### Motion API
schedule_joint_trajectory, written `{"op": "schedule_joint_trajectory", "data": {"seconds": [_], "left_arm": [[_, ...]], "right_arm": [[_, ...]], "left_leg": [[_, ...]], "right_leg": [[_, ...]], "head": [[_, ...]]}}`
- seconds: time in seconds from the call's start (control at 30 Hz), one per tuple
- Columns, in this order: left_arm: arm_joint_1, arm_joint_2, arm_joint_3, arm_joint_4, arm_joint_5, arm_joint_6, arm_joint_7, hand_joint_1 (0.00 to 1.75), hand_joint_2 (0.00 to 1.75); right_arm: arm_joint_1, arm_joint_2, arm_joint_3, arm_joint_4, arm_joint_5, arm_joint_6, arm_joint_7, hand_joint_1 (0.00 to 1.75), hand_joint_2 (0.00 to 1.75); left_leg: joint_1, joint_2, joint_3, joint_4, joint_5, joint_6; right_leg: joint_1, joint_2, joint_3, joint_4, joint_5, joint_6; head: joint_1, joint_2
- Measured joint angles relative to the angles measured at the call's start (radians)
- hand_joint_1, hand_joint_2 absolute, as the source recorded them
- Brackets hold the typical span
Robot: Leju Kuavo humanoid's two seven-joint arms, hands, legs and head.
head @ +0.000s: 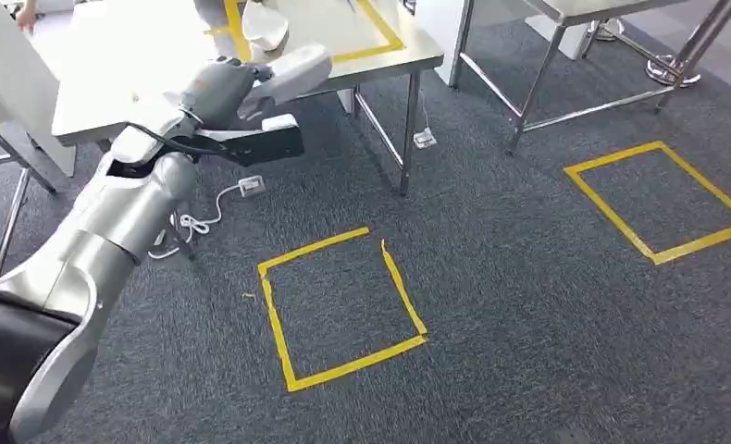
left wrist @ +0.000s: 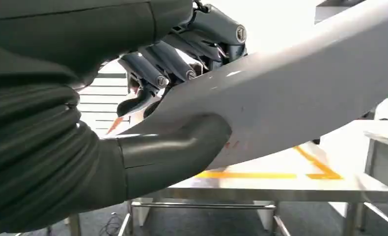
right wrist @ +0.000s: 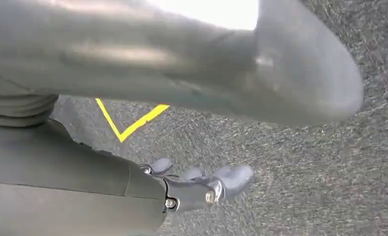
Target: Take the parts from the cabinet and place them on the table.
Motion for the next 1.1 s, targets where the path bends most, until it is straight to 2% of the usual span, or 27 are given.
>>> {"op": "schedule_joint_trajectory", "data": {"seconds": [0.03, 0.07, 0.13, 0.17, 0.2, 0.23, 0.3, 0.33, 0.37, 0.4, 0.43, 0.5, 0.53, 0.57, 0.6, 0.67, 0.7, 0.73, 0.77, 0.8, 0.83, 0.87, 0.93, 1.0, 1.03, 1.07, 1.1], "left_arm": [[0.001, 0.001, 0.000, -0.004, -0.001, 0.001, 0.001, 1.75, 1.75], [-0.002, 0.001, 0.000, -0.005, -0.002, 0.003, 0.002, 1.75, 1.75], [0.000, 0.001, 0.000, -0.005, -0.003, 0.004, 0.002, 1.75, 1.75], [0.006, 0.002, 0.000, -0.004, -0.003, 0.004, 0.002, 1.75, 1.75], [0.013, 0.003, 0.000, -0.004, -0.003, 0.004, 0.002, 1.75, 1.75], [0.017, 0.006, 0.000, -0.004, -0.003, 0.005, 0.001, 1.75, 1.75], [0.018, 0.014, 0.000, -0.003, -0.003, 0.005, -0.001, 1.75, 1.75], [0.018, 0.019, 0.000, -0.003, -0.003, 0.006, -0.001, 1.75, 1.75], [0.018, 0.029, 0.000, 0.000, -0.003, 0.007, -0.001, 1.75, 1.75], [0.017, 0.034, 0.000, 0.002, -0.003, 0.008, -0.003, 1.75, 1.75], [0.018, 0.040, 0.000, 0.003, -0.003, 0.009, -0.005, 1.75, 1.75], [0.017, 0.051, 0.000, 0.005, -0.003, 0.011, -0.010, 1.75, 1.75], [0.017, 0.055, 0.000, 0.004, -0.004, 0.012, -0.011, 1.75, 1.75], [0.015, 0.057, 0.000, 0.006, -0.004, 0.012, -0.011, 1.75, 1.75], [0.015, 0.058, 0.000, 0.008, -0.006, 0.012, -0.011, 1.75, 1.75], [0.021, 0.060, 0.000, 0.013, -0.009, 0.011, -0.012, 1.75, 1.75], [0.024, 0.063, 0.000, 0.016, -0.009, 0.011, -0.011, 1.75, 1.75], [0.026, 0.065, 0.000, 0.018, -0.009, 0.011, -0.011, 1.75, 1.75], [0.026, 0.066, 0.000, 0.019, -0.009, 0.011, -0.011, 1.75, 1.75], [0.025, 0.067, 0.000, 0.020, -0.009, 0.011, -0.011, 1.75, 1.75], [0.025, 0.069, 0.000, 0.020, -0.009, 0.011, -0.011, 1.75, 1.75], [0.025, 0.071, 0.000, 0.022, -0.009, 0.011, -0.011, 1.75, 1.75], [0.023, 0.075, 0.000, 0.024, -0.015, 0.010, -0.006, 1.75, 1.75], [0.019, 0.082, 0.000, 0.023, -0.016, 0.010, -0.003, 1.75, 1.75], [0.015, 0.084, 0.000, 0.021, -0.016, 0.010, -0.003, 1.75, 1.75], [0.008, 0.092, 0.000, 0.022, -0.017, 0.010, -0.001, 1.75, 1.75], [0.001, 0.096, 0.000, 0.023, -0.018, 0.010, -0.001, 1.75, 1.75]], "right_arm": [[-0.001, 0.000, 0.000, 0.000, 0.002, 0.000, 0.000, 0.00, 0.00], [-0.003, 0.000, 0.000, 0.000, 0.004, -0.001, 0.000, 0.00, 0.00], [-0.006, -0.003, 0.000, 0.000, 0.005, -0.001, 0.000, 0.00, 0.00], [-0.004, -0.003, 0.000, 0.000, 0.006, -0.001, 0.000, 0.00, 0.00], [-0.001, -0.003, 0.000, 0.000, 0.007, -0.001, 0.000, 0.00, 0.00], [0.001, -0.003, 0.000, 0.000, 0.011, 0.000, 0.000, 0.00, 0.00], [0.002, -0.005, 0.000, 0.000, 0.014, -0.001, -0.003, 0.00, 0.00], [0.002, -0.006, 0.000, 0.000, 0.016, -0.001, -0.003, 0.00, 0.00], [0.003, -0.006, 0.000, 0.000, 0.019, -0.001, -0.002, 0.00, 0.00], [0.000, -0.006, 0.000, 0.000, 0.022, 0.000, 0.000, 0.00, 0.00], [-0.001, -0.006, 0.000, 0.000, 0.022, -0.001, 0.004, 0.00, 0.00], [-0.002, -0.006, 0.000, 0.000, 0.020, -0.001, 0.005, 0.00, 0.00], [-0.002, -0.006, 0.000, 0.000, 0.018, -0.001, 0.005, 0.00, 0.00], [-0.003, -0.006, 0.000, 0.000, 0.014, -0.002, 0.004, 0.00, 0.00], [-0.004, -0.008, 0.000, 0.000, 0.013, -0.002, 0.003, 0.00, 0.00], [-0.004, -0.008, 0.000, 0.000, 0.013, -0.002, 0.003, 0.00, 0.00], [-0.003, -0.008, 0.000, 0.000, 0.013, -0.002, 0.003, 0.00, 0.00], [-0.001, -0.008, 0.000, 0.000, 0.013, -0.002, 0.003, 0.00, 0.00], [0.001, -0.008, 0.000, 0.000, 0.013, -0.003, 0.003, 0.00, 0.00], [0.001, -0.008, 0.000, 0.000, 0.013, -0.003, 0.003, 0.00, 0.00], [0.001, -0.008, 0.000, 0.000, 0.013, -0.003, 0.003, 0.00, 0.00], [0.001, -0.008, 0.000, 0.000, 0.013, -0.004, 0.002, 0.00, 0.00], [-0.002, -0.008, 0.000, 0.000, 0.013, -0.002, 0.002, 0.00, 0.00], [0.000, -0.008, 0.000, 0.000, 0.013, 0.004, 0.001, 0.00, 0.00], [-0.002, -0.010, 0.000, 0.000, 0.015, 0.007, 0.001, 0.00, 0.00], [-0.003, -0.010, 0.000, 0.000, 0.018, 0.008, 0.001, 0.00, 0.00], [-0.005, -0.010, 0.000, 0.000, 0.023, 0.008, 0.001, 0.00, 0.00]], "left_leg": [[0.003, -0.001, 0.010, -0.007, -0.003, 0.005], [0.004, -0.001, 0.016, -0.009, -0.008, 0.012], [0.003, -0.004, 0.026, -0.009, -0.020, 0.018], [0.001, -0.006, 0.033, -0.009, -0.027, 0.020], [-0.002, -0.007, 0.042, -0.008, -0.035, 0.021], [-0.003, -0.009, 0.054, -0.008, -0.044, 0.020], [-0.004, -0.010, 0.078, -0.005, -0.064, 0.017], [-0.004, -0.009, 0.087, -0.005, -0.075, 0.013], [-0.009, -0.010, 0.098, 0.004, -0.085, 0.007], [-0.010, -0.013, 0.092, -0.003, -0.091, -0.001], [-0.009, -0.012, 0.093, -0.009, -0.095, -0.008], [-0.011, -0.013, 0.105, 0.005, -0.091, -0.019], [-0.009, -0.009, 0.087, 0.035, -0.087, -0.023], [-0.009, -0.005, 0.058, 0.092, -0.082, -0.030], [-0.005, -0.004, 0.015, 0.162, -0.094, -0.034], [0.001, 0.000, -0.072, 0.279, -0.163, -0.042], [0.002, 0.002, -0.104, 0.305, -0.194, -0.045], [0.003, 0.003, -0.114, 0.289, -0.197, -0.046], [0.003, 0.004, -0.106, 0.239, -0.173, -0.044], [0.003, 0.004, -0.085, 0.160, -0.121, -0.038], [0.001, 0.004, -0.059, 0.075, -0.048, -0.032], [-0.001, 0.008, -0.044, -0.003, 0.047, -0.024], [-0.010, 0.005, -0.036, -0.016, 0.030, -0.017], [-0.007, 0.003, -0.018, -0.026, 0.026, 0.002], [0.000, 0.003, -0.001, -0.030, 0.030, 0.006], [-0.001, 0.003, 0.009, -0.029, 0.024, 0.010], [-0.001, 0.003, 0.015, -0.029, 0.017, 0.015]], "right_leg": [[-0.002, -0.002, -0.018, 0.030, -0.001, 0.001], [-0.001, -0.001, -0.052, 0.085, -0.008, 0.002], [0.003, -0.001, -0.153, 0.229, -0.060, 0.006], [0.005, -0.001, -0.195, 0.278, -0.086, 0.006], [0.006, -0.001, -0.223, 0.295, -0.093, 0.004], [0.007, -0.001, -0.228, 0.268, -0.070, 0.002], [0.010, -0.001, -0.189, 0.125, 0.029, -0.007], [0.012, -0.001, -0.159, 0.035, 0.099, -0.014], [0.017, 0.000, -0.154, -0.017, 0.135, -0.020], [0.021, -0.001, -0.152, -0.013, 0.101, -0.025], [0.023, 0.000, -0.144, -0.016, 0.119, -0.030], [0.018, 0.001, -0.131, -0.020, 0.113, -0.045], [0.015, 0.001, -0.117, -0.023, 0.107, -0.051], [0.014, 0.000, -0.107, -0.023, 0.099, -0.059], [0.013, -0.001, -0.098, -0.023, 0.091, -0.061], [0.013, -0.001, -0.079, -0.023, 0.072, -0.061], [0.013, 0.001, -0.067, -0.023, 0.062, -0.060], [0.013, 0.003, -0.053, -0.023, 0.051, -0.059], [0.013, 0.004, -0.037, -0.023, 0.040, -0.057], [0.013, 0.005, -0.019, -0.023, 0.028, -0.055], [0.013, 0.005, -0.004, -0.023, 0.016, -0.053], [0.014, 0.005, -0.003, -0.024, 0.004, -0.050], [0.016, 0.007, 0.013, -0.027, -0.016, -0.034], [0.018, 0.007, 0.027, -0.014, -0.002, -0.022], [0.015, 0.006, 0.016, 0.002, -0.008, -0.019], [0.015, 0.004, -0.002, 0.049, -0.001, -0.014], [0.014, 0.003, -0.047, 0.120, -0.003, -0.011]], "head": [[0.001, 0.000], [0.003, 0.000], [0.006, 0.000], [0.007, 0.000], [0.008, 0.000], [0.008, 0.000], [0.008, 0.000], [0.009, 0.000], [0.010, 0.000], [0.010, 0.000], [0.009, 0.000], [0.008, 0.000], [0.009, 0.000], [0.005, 0.000], [0.007, 0.000], [0.006, 0.000], [0.005, 0.000], [0.005, 0.000], [0.005, 0.000], [0.005, 0.000], [0.005, 0.000], [0.005, 0.000], [0.006, 0.000], [0.007, 0.000], [0.007, 0.000], [0.009, 0.000], [0.012, 0.000]]}}
